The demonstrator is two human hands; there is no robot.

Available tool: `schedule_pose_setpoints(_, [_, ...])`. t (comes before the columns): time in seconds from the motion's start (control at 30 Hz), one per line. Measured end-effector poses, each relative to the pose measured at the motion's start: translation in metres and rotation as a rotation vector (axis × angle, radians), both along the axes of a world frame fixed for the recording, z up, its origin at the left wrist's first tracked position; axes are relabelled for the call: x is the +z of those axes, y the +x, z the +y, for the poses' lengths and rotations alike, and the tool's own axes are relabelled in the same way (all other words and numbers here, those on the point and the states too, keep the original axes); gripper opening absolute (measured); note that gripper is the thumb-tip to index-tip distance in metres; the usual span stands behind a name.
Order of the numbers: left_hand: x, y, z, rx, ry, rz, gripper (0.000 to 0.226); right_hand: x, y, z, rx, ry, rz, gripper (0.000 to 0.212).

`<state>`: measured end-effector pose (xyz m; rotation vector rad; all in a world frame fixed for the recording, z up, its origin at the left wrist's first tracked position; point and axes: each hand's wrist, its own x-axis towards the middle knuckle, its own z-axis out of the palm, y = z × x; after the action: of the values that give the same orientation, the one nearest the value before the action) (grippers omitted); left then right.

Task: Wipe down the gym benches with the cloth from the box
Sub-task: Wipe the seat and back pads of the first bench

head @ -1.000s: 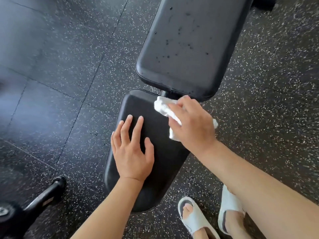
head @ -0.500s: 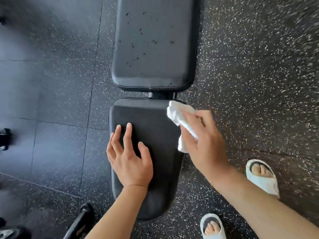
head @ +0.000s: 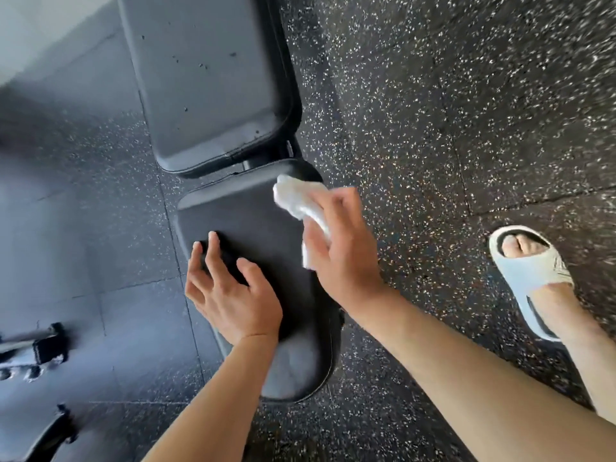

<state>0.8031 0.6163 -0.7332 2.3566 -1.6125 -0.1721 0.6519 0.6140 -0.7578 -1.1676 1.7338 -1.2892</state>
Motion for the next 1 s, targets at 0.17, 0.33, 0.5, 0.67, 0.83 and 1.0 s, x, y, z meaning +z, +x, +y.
schedule_pose_setpoints(0.17, [0.001,-0.001,0.0,0.006,0.006,-0.005,0.059,0.001,-0.016,-0.054,-0.138,0.041,-0.011,0.025])
schedule_pose_setpoints(0.33, [0.001,-0.002,0.0,0.015,-0.017,-0.015,0.059,0.003,0.03,0.069,-0.06,0.025,-0.05,0.029])
schedule_pose_setpoints(0.5, [0.001,-0.001,0.0,0.002,-0.018,-0.029,0.057,0.005,0.066,0.178,0.121,0.106,-0.069,0.054])
schedule_pose_setpoints(0.67, [0.002,-0.001,0.0,0.001,-0.011,-0.025,0.057,-0.007,0.05,0.148,0.177,0.041,0.056,0.049])
schedule_pose_setpoints(0.83, [0.004,-0.002,0.001,0.002,-0.011,-0.022,0.056,0.001,0.021,0.076,0.152,-0.036,0.063,0.04])
schedule_pose_setpoints(1.0, [0.004,-0.003,0.001,0.003,0.003,-0.025,0.054,0.013,-0.016,-0.046,0.1,0.004,0.233,0.026])
